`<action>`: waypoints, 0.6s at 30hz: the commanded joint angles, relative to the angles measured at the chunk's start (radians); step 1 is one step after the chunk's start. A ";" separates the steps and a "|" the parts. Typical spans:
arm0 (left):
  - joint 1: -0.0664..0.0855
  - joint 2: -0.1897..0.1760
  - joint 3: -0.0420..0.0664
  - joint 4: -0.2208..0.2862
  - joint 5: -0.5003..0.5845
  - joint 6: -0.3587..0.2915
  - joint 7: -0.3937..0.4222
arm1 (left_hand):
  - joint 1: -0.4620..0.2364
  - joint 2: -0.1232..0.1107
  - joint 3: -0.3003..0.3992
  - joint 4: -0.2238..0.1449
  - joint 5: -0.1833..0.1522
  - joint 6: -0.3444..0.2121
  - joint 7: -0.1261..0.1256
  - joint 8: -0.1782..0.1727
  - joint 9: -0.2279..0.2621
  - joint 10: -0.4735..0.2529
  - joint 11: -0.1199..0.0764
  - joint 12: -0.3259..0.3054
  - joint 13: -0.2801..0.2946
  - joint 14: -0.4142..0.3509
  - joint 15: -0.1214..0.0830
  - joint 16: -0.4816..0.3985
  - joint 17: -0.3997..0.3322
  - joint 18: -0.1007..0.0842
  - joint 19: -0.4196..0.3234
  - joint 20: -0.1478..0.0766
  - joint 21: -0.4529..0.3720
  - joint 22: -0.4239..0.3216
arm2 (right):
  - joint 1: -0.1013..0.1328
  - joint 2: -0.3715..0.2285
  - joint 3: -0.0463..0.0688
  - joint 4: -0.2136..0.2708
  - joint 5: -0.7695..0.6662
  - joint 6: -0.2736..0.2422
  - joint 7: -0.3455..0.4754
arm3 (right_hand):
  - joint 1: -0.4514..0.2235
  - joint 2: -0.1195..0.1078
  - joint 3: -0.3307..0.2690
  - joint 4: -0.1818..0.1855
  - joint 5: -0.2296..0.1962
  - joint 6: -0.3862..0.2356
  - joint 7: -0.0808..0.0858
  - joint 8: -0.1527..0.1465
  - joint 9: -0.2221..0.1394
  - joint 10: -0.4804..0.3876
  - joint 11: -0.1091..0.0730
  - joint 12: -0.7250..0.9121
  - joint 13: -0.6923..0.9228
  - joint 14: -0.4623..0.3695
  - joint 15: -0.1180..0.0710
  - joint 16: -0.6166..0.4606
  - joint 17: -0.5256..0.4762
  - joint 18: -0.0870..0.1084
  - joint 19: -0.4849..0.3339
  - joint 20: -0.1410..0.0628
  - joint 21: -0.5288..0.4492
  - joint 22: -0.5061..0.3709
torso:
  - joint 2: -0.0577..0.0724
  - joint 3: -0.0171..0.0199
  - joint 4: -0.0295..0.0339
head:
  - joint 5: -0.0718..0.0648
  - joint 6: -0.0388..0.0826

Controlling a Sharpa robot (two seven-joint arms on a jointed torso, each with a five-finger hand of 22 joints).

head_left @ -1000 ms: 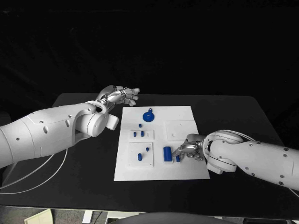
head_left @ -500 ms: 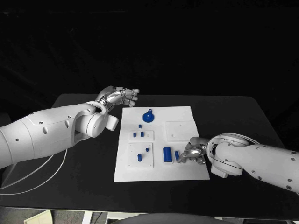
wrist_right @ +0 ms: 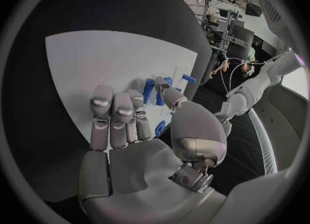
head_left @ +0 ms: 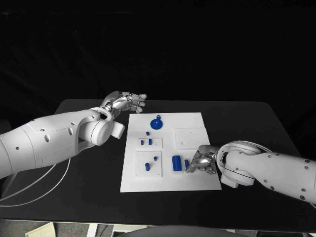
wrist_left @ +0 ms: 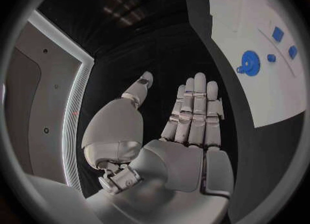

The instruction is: Assemble the parts on the task board

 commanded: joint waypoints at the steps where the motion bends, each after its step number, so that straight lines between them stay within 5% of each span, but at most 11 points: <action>1: 0.001 0.002 0.001 0.002 -0.003 0.009 0.005 | -0.004 0.002 0.000 0.006 -0.002 -0.002 -0.005 0.004 -0.001 -0.005 -0.001 0.005 -0.002 0.008 -0.001 -0.005 0.002 0.011 0.006 0.003 -0.007 0.002 | -0.005 0.004 -0.003 -0.010 -0.007 0.006 -0.007 | 0.001 0.020 0.007 0.003 -0.005 0.006 0.001 0.004 -0.001 0.003 -0.003 -0.004 0.001 0.001 -0.001 0.002 0.001 0.059 -0.001 0.006 0.003 0.013 | 0.000 -0.0007 -0.0001 | 0.000 0.000; 18: 0.001 0.002 0.000 0.000 -0.004 0.011 0.003 | -0.004 0.002 0.000 0.006 -0.002 -0.002 -0.005 0.004 -0.002 -0.004 -0.001 0.005 -0.002 0.008 -0.001 -0.006 0.003 0.011 0.006 0.003 -0.008 0.002 | -0.010 0.010 -0.003 -0.013 -0.012 0.001 0.013 | 0.012 0.071 0.035 -0.003 -0.005 0.016 -0.001 0.007 -0.002 0.008 -0.004 -0.003 0.002 0.000 -0.002 0.006 0.004 0.059 -0.004 0.011 0.009 0.017 | 0.000 -0.0006 0.0000 | 0.001 -0.003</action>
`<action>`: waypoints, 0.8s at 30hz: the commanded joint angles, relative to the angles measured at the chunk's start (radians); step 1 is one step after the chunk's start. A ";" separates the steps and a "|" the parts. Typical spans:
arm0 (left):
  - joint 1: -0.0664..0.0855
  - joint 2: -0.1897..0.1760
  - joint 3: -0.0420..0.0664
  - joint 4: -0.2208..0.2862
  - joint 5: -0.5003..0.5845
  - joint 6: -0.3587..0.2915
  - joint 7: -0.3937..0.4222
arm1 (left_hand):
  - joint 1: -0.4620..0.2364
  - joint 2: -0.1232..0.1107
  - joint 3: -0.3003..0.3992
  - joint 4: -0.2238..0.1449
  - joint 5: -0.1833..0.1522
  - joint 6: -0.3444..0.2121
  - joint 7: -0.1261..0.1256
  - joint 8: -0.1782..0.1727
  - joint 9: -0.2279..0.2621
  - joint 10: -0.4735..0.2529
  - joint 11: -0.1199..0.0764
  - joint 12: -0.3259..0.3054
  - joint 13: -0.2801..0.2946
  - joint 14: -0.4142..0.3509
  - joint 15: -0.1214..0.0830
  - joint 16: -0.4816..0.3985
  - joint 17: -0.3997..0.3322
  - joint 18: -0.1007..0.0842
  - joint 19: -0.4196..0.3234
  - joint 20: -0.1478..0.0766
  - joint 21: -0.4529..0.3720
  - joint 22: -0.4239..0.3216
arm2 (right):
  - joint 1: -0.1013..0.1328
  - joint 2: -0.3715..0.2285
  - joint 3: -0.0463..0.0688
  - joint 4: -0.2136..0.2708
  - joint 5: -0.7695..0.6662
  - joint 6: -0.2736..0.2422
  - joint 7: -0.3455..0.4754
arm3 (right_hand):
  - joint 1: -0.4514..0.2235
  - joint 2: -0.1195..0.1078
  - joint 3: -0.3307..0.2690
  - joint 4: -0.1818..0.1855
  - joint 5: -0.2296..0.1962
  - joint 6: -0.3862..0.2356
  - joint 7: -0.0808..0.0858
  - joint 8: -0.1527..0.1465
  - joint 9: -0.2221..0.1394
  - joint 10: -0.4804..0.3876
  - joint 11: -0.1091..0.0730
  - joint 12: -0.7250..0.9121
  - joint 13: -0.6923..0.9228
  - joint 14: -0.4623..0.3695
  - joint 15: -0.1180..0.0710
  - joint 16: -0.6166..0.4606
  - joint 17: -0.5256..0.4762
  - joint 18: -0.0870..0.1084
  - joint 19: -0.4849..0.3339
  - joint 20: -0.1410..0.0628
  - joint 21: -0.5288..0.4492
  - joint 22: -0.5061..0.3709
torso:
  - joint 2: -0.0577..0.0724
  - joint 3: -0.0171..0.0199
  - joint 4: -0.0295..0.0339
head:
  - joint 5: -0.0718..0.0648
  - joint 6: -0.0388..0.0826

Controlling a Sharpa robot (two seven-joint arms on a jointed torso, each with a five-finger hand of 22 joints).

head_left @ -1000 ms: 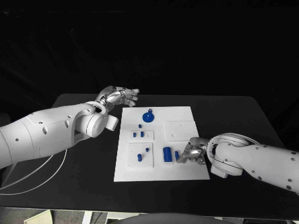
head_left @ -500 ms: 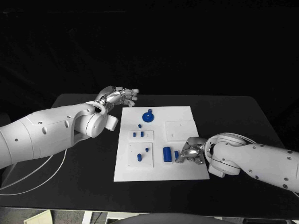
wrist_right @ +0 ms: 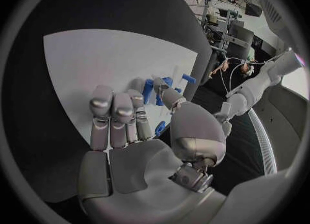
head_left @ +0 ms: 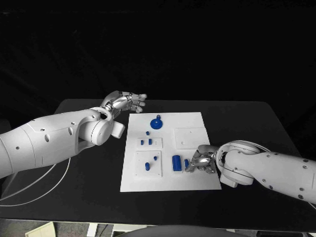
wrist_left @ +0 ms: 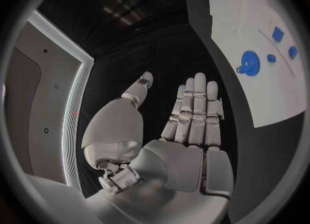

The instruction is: Assemble the parts on the task board

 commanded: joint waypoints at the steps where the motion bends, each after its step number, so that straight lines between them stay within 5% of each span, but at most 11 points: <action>1: 0.001 0.001 0.001 0.001 -0.004 0.010 0.005 | -0.004 0.002 0.001 0.006 -0.002 -0.002 -0.005 0.004 -0.002 -0.004 -0.001 0.005 -0.001 0.008 -0.001 -0.006 0.001 0.011 0.006 0.003 -0.004 0.002 | -0.007 0.004 -0.004 -0.004 -0.012 0.004 0.005 | 0.020 0.033 0.006 0.002 0.007 0.009 -0.002 0.001 0.002 0.004 -0.001 0.000 0.002 -0.002 -0.003 0.006 0.002 0.059 0.000 0.008 0.006 0.017 | 0.000 0.0000 0.0000 | 0.001 -0.001; 9: 0.001 0.005 0.000 -0.003 -0.005 0.012 0.004 | -0.004 0.002 0.001 0.006 -0.002 -0.002 -0.005 0.004 -0.002 -0.004 -0.001 0.005 -0.001 0.008 -0.001 -0.007 0.002 0.011 0.006 0.003 -0.004 0.002 | -0.007 0.003 -0.004 -0.008 0.004 -0.004 0.009 | 0.015 0.029 -0.002 0.000 0.007 0.010 -0.002 0.001 0.002 0.005 -0.001 0.001 0.002 -0.003 -0.003 0.008 0.004 0.059 -0.001 0.009 0.010 0.019 | 0.000 -0.0007 -0.0009 | 0.003 -0.002; 10: 0.001 0.005 0.000 -0.003 -0.005 0.013 0.004 | -0.004 0.002 0.001 0.006 -0.002 -0.002 -0.005 0.004 -0.002 -0.004 -0.001 0.005 -0.001 0.008 -0.001 -0.007 0.002 0.011 0.006 0.003 -0.004 0.002 | -0.007 0.003 -0.004 -0.008 0.006 -0.003 0.009 | -0.038 -0.067 -0.053 0.010 -0.003 0.007 0.001 0.000 0.002 0.004 0.005 0.001 0.003 -0.003 -0.001 0.009 0.005 0.053 -0.001 0.014 0.014 0.021 | 0.000 -0.0008 -0.0009 | 0.002 -0.002; 15: 0.001 0.006 0.000 -0.004 -0.005 0.012 0.004 | -0.004 0.002 0.001 0.007 -0.002 -0.002 -0.005 0.004 -0.002 -0.004 -0.001 0.005 -0.001 0.008 -0.001 -0.007 0.002 0.011 0.007 0.003 -0.004 0.002 | -0.007 -0.005 -0.004 -0.009 0.032 -0.001 0.025 | -0.121 -0.115 -0.170 0.001 0.006 0.004 -0.003 -0.002 0.001 -0.002 -0.003 -0.001 0.006 -0.007 -0.007 0.008 0.005 0.059 -0.007 0.004 0.009 0.015 | 0.000 0.0000 0.0005 | 0.001 -0.002; 24: 0.001 0.006 0.000 -0.006 -0.005 0.013 0.004 | -0.004 0.002 0.001 0.007 -0.002 -0.002 -0.005 0.004 -0.002 -0.005 -0.001 0.005 -0.001 0.008 -0.001 -0.007 0.002 0.011 0.007 0.003 -0.004 0.002 | -0.007 -0.027 -0.004 -0.005 0.040 -0.022 0.047 | -0.115 -0.109 -0.244 0.000 0.007 0.002 -0.006 -0.004 0.000 -0.005 -0.006 -0.004 0.008 -0.010 -0.011 0.007 0.006 0.059 -0.014 -0.009 0.003 0.012 | 0.000 -0.0002 -0.0003 | 0.001 -0.001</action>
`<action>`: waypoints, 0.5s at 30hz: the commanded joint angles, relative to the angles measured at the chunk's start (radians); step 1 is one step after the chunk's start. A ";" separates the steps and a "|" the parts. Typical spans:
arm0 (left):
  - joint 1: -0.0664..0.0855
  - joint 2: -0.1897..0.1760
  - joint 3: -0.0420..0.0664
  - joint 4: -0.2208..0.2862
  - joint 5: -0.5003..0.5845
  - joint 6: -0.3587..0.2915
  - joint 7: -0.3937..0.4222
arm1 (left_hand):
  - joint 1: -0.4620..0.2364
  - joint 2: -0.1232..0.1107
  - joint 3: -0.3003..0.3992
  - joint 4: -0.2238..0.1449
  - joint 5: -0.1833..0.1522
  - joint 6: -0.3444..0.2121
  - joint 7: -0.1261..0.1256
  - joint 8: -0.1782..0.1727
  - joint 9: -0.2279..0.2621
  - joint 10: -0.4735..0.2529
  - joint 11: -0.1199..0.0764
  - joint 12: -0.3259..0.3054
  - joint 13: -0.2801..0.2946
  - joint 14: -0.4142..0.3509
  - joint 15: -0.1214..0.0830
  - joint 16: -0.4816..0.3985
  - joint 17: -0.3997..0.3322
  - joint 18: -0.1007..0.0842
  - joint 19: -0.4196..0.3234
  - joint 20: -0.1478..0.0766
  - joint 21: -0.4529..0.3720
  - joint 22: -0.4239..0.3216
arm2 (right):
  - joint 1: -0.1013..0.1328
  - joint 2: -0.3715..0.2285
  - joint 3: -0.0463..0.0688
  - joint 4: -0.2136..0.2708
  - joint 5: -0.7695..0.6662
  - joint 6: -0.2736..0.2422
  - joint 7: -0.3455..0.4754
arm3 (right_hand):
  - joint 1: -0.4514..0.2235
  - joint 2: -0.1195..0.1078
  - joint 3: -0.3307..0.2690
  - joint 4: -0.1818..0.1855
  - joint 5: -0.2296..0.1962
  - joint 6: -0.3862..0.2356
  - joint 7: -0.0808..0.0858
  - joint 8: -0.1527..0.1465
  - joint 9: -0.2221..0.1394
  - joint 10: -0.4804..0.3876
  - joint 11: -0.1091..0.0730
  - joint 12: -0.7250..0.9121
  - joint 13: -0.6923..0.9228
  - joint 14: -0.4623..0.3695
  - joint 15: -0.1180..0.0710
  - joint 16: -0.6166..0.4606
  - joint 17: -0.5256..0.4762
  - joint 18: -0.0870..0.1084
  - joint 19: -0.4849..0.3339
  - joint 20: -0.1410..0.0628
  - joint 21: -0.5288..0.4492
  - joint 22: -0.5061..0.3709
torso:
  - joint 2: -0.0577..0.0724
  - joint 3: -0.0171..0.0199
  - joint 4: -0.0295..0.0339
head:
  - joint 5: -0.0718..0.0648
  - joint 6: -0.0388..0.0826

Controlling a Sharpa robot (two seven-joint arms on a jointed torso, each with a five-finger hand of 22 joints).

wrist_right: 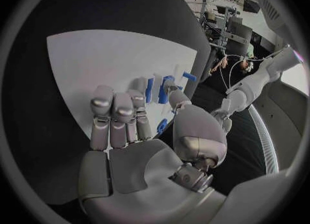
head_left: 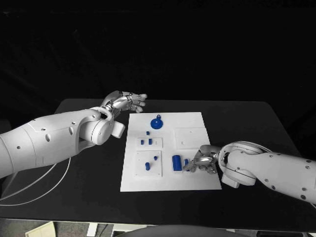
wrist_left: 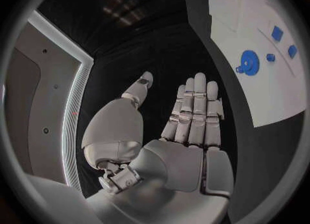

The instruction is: Assemble the parts on the task board

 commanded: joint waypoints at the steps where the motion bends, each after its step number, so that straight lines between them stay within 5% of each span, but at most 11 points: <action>1: 0.001 0.003 0.001 0.000 -0.004 0.012 0.006 | -0.004 0.002 0.001 0.007 -0.002 -0.002 -0.005 0.004 -0.001 -0.005 0.000 0.005 -0.001 0.008 -0.001 -0.003 0.001 0.014 0.007 0.003 -0.004 0.002 | -0.003 -0.013 -0.002 0.002 0.013 -0.016 0.029 | -0.003 -0.001 -0.014 0.000 -0.005 -0.004 0.000 -0.002 0.001 -0.007 -0.004 -0.004 0.001 -0.002 -0.004 0.002 0.001 0.051 0.002 -0.009 -0.005 0.011 | 0.000 0.0001 -0.0003 | 0.000 0.000; 5: 0.001 0.004 0.001 -0.005 0.007 0.011 0.009 | -0.004 0.002 0.001 0.007 -0.002 -0.003 -0.005 0.004 -0.001 -0.005 0.000 0.005 -0.001 0.008 -0.001 -0.004 0.001 0.014 0.007 0.003 -0.004 0.002 | -0.002 -0.039 0.004 0.009 0.031 -0.048 0.056 | 0.006 -0.011 -0.031 0.001 -0.005 -0.012 0.002 -0.008 -0.001 -0.011 -0.002 -0.008 0.001 -0.004 -0.004 -0.002 -0.001 0.051 0.000 -0.014 -0.010 0.009 | -0.001 0.0005 -0.0015 | 0.000 0.001; 10: 0.001 0.005 0.001 -0.021 0.036 0.009 0.014 | -0.004 0.002 0.001 0.007 -0.002 -0.002 -0.005 0.004 -0.001 -0.005 0.000 0.005 -0.001 0.008 -0.001 -0.004 0.001 0.014 0.007 0.003 -0.005 0.002 | 0.010 -0.065 0.029 0.000 0.092 -0.100 0.146 | 0.022 -0.017 -0.040 0.002 -0.004 -0.028 0.006 -0.017 -0.005 -0.017 0.002 -0.013 -0.001 -0.005 -0.001 -0.010 -0.006 0.051 -0.003 -0.018 -0.019 0.005 | -0.005 -0.0028 -0.0020 | -0.006 0.018; 15: 0.001 0.012 0.001 -0.051 0.101 0.020 0.021 | 0.006 0.008 0.004 0.000 0.005 0.000 -0.006 0.006 -0.002 -0.002 -0.001 0.006 -0.001 0.007 -0.001 -0.007 0.004 0.014 0.006 0.003 -0.006 0.004 | 0.048 -0.061 0.048 -0.070 0.266 -0.153 0.323 | 0.078 0.000 -0.028 0.001 0.005 -0.067 0.021 -0.038 -0.013 -0.026 0.015 -0.020 -0.004 -0.008 0.011 -0.023 -0.012 0.051 -0.009 -0.020 -0.031 0.000 | -0.019 -0.0073 -0.0059 | -0.015 0.047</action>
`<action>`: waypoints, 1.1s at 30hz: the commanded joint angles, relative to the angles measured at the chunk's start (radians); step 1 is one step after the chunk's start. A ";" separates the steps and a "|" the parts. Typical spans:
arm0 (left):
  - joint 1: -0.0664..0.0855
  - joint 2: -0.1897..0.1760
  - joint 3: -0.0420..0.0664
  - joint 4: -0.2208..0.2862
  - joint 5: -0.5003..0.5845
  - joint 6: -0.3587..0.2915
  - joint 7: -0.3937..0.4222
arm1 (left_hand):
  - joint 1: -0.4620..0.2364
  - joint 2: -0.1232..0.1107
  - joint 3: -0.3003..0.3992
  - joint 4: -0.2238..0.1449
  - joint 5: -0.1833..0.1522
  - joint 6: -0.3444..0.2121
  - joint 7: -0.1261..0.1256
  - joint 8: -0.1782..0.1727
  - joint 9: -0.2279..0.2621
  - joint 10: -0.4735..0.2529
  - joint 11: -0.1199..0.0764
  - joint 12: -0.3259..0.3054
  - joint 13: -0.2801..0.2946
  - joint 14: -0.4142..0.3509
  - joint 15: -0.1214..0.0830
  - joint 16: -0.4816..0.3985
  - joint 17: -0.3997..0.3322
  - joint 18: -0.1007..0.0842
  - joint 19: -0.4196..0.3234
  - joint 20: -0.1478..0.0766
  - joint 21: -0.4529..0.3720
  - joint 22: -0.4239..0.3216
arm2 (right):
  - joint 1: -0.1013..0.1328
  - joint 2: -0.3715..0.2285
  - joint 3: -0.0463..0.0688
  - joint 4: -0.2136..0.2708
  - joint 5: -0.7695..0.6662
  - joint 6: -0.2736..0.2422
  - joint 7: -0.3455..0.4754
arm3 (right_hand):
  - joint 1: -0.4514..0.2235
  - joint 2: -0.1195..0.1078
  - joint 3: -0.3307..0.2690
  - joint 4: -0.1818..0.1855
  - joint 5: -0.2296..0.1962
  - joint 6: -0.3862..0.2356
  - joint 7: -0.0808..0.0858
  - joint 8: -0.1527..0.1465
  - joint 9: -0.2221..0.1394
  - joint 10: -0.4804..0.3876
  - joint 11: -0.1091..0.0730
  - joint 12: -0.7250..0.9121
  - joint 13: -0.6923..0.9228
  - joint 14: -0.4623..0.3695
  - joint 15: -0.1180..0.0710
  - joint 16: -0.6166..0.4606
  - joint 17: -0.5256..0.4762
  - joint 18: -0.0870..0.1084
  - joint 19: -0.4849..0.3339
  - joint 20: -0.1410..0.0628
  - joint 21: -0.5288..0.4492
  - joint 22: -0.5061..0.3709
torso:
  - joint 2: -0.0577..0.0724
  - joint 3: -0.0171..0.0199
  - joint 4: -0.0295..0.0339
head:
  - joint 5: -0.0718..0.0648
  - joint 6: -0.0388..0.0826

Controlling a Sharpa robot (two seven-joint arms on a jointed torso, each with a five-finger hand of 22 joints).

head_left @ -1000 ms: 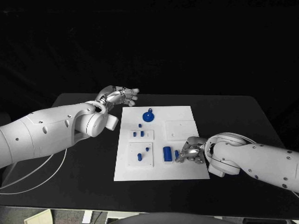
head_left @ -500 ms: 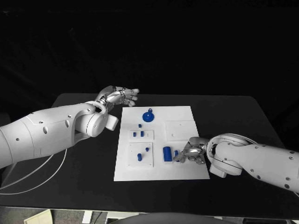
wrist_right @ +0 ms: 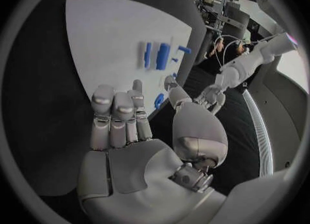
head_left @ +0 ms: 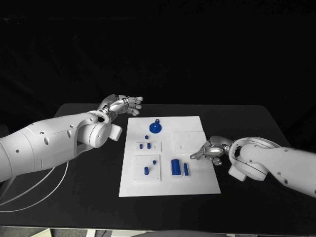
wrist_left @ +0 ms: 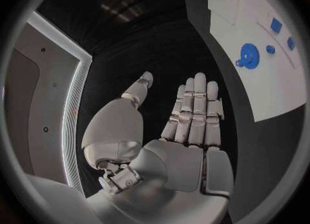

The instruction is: Assemble the parts on the task board

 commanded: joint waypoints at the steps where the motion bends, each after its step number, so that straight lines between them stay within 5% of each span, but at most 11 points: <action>1: 0.001 0.003 0.001 -0.011 0.075 0.023 0.021 | 0.011 0.010 0.005 -0.003 0.009 0.000 -0.006 0.007 -0.002 -0.001 -0.002 0.007 -0.001 0.007 0.000 -0.008 0.002 0.018 0.006 0.004 -0.007 0.003 | 0.016 0.009 0.007 -0.041 0.194 -0.073 0.206 | 0.026 0.011 0.010 0.000 0.010 -0.021 0.013 -0.007 -0.002 -0.006 0.005 -0.006 -0.003 -0.002 0.009 -0.007 -0.003 0.053 -0.003 -0.005 -0.006 -0.001 | -0.014 -0.0054 -0.0040 | -0.008 0.023; 6: 0.005 0.003 0.002 -0.040 0.099 0.040 0.037 | 0.019 0.017 0.004 -0.018 0.020 -0.002 -0.005 0.007 -0.005 0.000 -0.002 0.006 -0.002 -0.041 0.024 -0.057 -0.008 0.008 -0.037 0.025 -0.035 0.004 | 0.055 0.067 0.036 -0.196 0.415 -0.056 0.348 | 0.107 0.029 0.052 0.003 0.035 -0.048 0.026 -0.020 -0.007 -0.048 0.019 -0.043 -0.021 -0.040 0.024 -0.058 -0.028 0.051 -0.045 0.008 -0.050 -0.016 | -0.043 -0.0135 -0.0062 | -0.023 0.063; 12: 0.023 0.014 0.004 -0.088 0.147 0.045 0.052 | 0.024 0.026 0.004 -0.029 0.027 -0.008 -0.007 0.008 -0.009 -0.013 0.001 0.000 -0.008 -0.100 0.059 -0.128 -0.025 0.005 -0.098 0.059 -0.075 0.003 | 0.064 0.158 0.091 -0.384 0.524 -0.033 0.439 | 0.125 0.018 0.117 0.004 0.051 -0.071 0.052 -0.024 -0.003 -0.156 0.051 -0.197 -0.151 -0.187 0.062 -0.216 -0.115 0.031 -0.203 0.078 -0.217 -0.083 | -0.066 -0.0111 -0.0008 | -0.034 0.086; 14: 0.024 0.022 0.004 -0.106 0.157 0.039 0.060 | 0.023 0.026 0.004 -0.030 0.027 -0.010 -0.007 0.008 -0.010 -0.019 0.002 -0.001 -0.011 -0.109 0.064 -0.141 -0.028 0.006 -0.105 0.064 -0.082 0.003 | 0.063 0.184 0.100 -0.432 0.569 -0.020 0.463 | 0.120 0.014 0.140 0.002 0.049 -0.085 0.069 -0.024 0.000 -0.184 0.069 -0.287 -0.254 -0.246 0.099 -0.309 -0.174 0.012 -0.282 0.119 -0.312 -0.133 | -0.072 -0.0112 0.0004 | -0.036 0.095; 16: 0.024 0.033 0.005 -0.124 0.168 0.031 0.075 | 0.025 0.029 0.004 -0.034 0.029 -0.019 -0.011 0.004 -0.012 -0.043 0.003 -0.005 -0.020 -0.145 0.072 -0.171 -0.038 0.003 -0.125 0.073 -0.097 0.002 | 0.062 0.206 0.104 -0.472 0.592 0.003 0.483 | 0.126 0.019 0.179 0.014 0.051 -0.115 0.085 -0.033 -0.003 -0.257 0.106 -0.437 -0.404 -0.353 0.166 -0.455 -0.260 -0.012 -0.406 0.163 -0.442 -0.203 | -0.077 -0.0108 0.0020 | -0.039 0.101; 19: 0.024 0.052 0.005 -0.150 0.192 0.022 0.092 | 0.025 0.030 0.004 -0.037 0.030 -0.049 -0.018 -0.012 -0.020 -0.085 0.001 -0.006 -0.037 -0.192 0.080 -0.209 -0.053 -0.005 -0.158 0.084 -0.124 -0.003 | 0.059 0.224 0.111 -0.504 0.607 0.036 0.505 | 0.110 0.024 0.214 0.003 0.052 -0.159 0.078 -0.045 -0.010 -0.281 0.147 -0.624 -0.612 -0.446 0.245 -0.650 -0.382 -0.042 -0.527 0.216 -0.591 -0.300 | -0.082 -0.0085 0.0046 | -0.040 0.114; 26: 0.023 0.086 0.005 -0.196 0.194 0.048 0.100 | 0.024 0.039 -0.001 -0.039 0.030 -0.073 -0.040 -0.021 -0.021 -0.139 -0.010 -0.004 -0.051 -0.240 0.081 -0.249 -0.072 -0.030 -0.203 0.089 -0.164 -0.007 | 0.047 0.243 0.130 -0.528 0.607 0.046 0.526 | 0.108 0.052 0.187 0.006 0.050 -0.194 0.063 -0.033 -0.022 -0.221 0.161 -0.830 -0.912 -0.480 0.274 -0.832 -0.543 -0.037 -0.587 0.269 -0.732 -0.410 | -0.087 -0.0031 0.0099 | -0.037 0.141; 27: 0.022 0.077 0.004 -0.183 0.164 0.024 0.064 | -0.893 0.109 -0.390 0.216 -0.067 -0.823 -0.178 -0.328 -0.440 -0.439 -0.139 -0.069 -0.118 -0.981 -0.070 -0.593 -0.489 -0.030 -0.720 0.034 -0.557 -0.377 | 0.048 0.239 0.127 -0.522 0.570 0.001 0.469 | -0.762 0.097 -0.370 0.291 -0.054 -1.027 -0.081 -0.246 -0.566 -1.178 0.023 -0.978 -1.270 -1.300 0.134 -1.191 -1.064 -0.209 -1.227 0.090 -1.058 -1.308 | -0.083 -0.0065 0.0072 | -0.039 0.128; 28: 0.022 0.076 0.005 -0.181 0.164 0.022 0.065 | -0.893 0.109 -0.390 0.216 -0.067 -0.823 -0.178 -0.328 -0.440 -1.152 -0.139 -0.069 -0.118 -0.981 -0.070 -0.593 -0.489 -0.030 -0.720 0.034 -0.557 -0.395 | 0.048 0.238 0.127 -0.520 0.571 -0.001 0.470 | -0.762 0.097 -0.370 0.291 -0.054 -1.027 -0.081 -0.246 -0.566 -1.178 0.023 -0.978 -1.270 -1.300 0.134 -1.191 -1.064 -0.209 -1.227 0.090 -1.058 -1.308 | -0.083 -0.0060 0.0074 | -0.040 0.129; 32: 0.009 0.068 0.012 -0.148 0.164 -0.008 0.075 | -0.893 0.109 -0.390 0.216 -0.067 -0.823 -0.178 -0.328 -0.440 -1.152 -0.139 -0.069 -0.118 -0.981 -0.070 -0.593 -0.489 -0.030 -0.720 0.034 -0.557 -0.525 | 0.042 0.228 0.127 -0.487 0.589 -0.032 0.486 | -0.762 0.097 -0.370 0.291 -0.054 -1.027 -0.081 -0.246 -0.566 -1.178 0.023 -0.978 -1.270 -1.300 0.134 -1.191 -1.064 -0.209 -1.227 0.090 -1.058 -1.308 | -0.092 0.0010 0.0093 | -0.041 0.142; 33: 0.004 0.065 0.015 -0.135 0.164 -0.019 0.079 | -0.893 0.109 -0.390 0.216 -0.067 -0.823 -0.178 -0.328 -0.440 -1.152 -0.139 -0.069 -0.118 -0.981 -0.070 -0.593 -0.489 -0.030 -0.720 0.034 -0.557 -1.241 | 0.039 0.224 0.127 -0.475 0.595 -0.044 0.492 | -0.762 0.097 -0.370 0.291 -0.054 -1.027 -0.081 -0.246 -0.566 -1.178 0.023 -0.978 -1.270 -1.300 0.134 -1.191 -1.064 -0.209 -1.227 0.090 -1.058 -1.308 | -0.093 0.0018 0.0095 | -0.042 0.143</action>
